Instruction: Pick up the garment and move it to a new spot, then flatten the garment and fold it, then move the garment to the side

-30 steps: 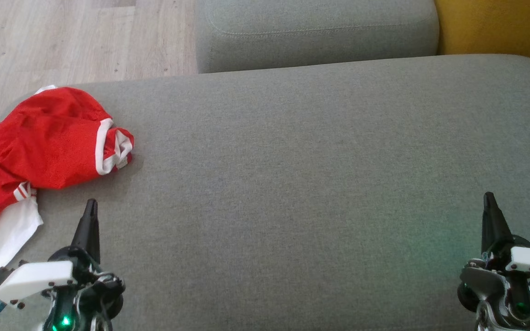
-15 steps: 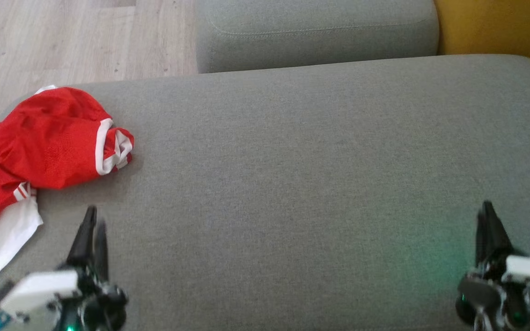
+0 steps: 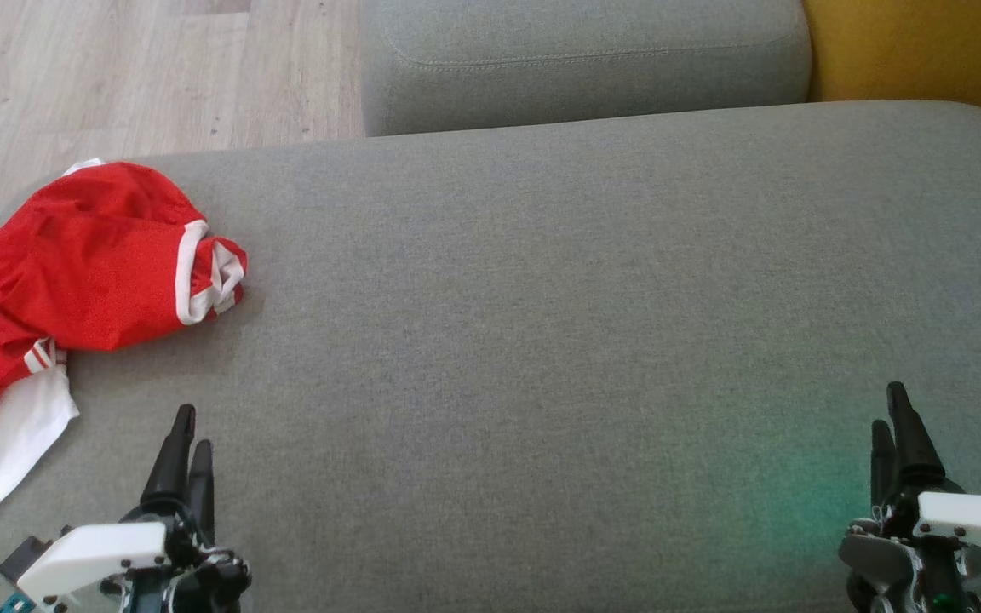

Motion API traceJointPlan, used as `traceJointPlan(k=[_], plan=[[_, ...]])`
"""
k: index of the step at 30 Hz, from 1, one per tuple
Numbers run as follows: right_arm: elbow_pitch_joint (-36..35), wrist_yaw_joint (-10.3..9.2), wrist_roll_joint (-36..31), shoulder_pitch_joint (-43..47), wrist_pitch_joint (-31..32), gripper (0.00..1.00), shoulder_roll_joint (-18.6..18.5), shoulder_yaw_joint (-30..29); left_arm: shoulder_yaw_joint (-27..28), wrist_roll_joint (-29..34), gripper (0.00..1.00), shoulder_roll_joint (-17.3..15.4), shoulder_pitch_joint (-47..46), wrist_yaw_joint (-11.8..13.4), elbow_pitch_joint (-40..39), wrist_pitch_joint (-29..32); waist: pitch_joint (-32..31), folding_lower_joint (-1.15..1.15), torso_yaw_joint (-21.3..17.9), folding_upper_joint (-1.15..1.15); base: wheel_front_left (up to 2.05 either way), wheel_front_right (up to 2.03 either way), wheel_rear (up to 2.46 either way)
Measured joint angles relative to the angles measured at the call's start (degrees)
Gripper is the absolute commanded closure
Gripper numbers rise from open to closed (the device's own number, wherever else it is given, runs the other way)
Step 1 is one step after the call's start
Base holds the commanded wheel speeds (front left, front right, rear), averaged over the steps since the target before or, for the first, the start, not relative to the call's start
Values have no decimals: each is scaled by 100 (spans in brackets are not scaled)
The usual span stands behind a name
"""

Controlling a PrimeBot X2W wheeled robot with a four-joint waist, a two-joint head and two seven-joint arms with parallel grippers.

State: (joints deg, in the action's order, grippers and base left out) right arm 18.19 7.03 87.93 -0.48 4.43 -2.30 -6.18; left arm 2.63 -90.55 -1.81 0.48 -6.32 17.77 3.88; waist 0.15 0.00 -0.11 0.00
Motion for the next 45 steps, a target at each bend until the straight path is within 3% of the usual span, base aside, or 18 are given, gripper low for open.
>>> traceJointPlan(k=[15, 31, 45], plan=[[-245, 0, -1390, 4, -272, 0, 0, 194, -209, 1049, 0, -5, 15, 190, -114, -253, -14, 0, -2, 0, 0, 0, 0], [-442, 0, -2955, 4, -530, 0, -57, 534, -465, 2379, 0, -127, 46, 647, -137, -491, -41, 0, 9, 0, 0, 0, 0], [-492, 0, -4079, 3, -766, 0, -180, 850, -548, 3539, 0, -167, 92, 840, -296, -711, -43, 0, 14, 0, 0, 0, 0]])
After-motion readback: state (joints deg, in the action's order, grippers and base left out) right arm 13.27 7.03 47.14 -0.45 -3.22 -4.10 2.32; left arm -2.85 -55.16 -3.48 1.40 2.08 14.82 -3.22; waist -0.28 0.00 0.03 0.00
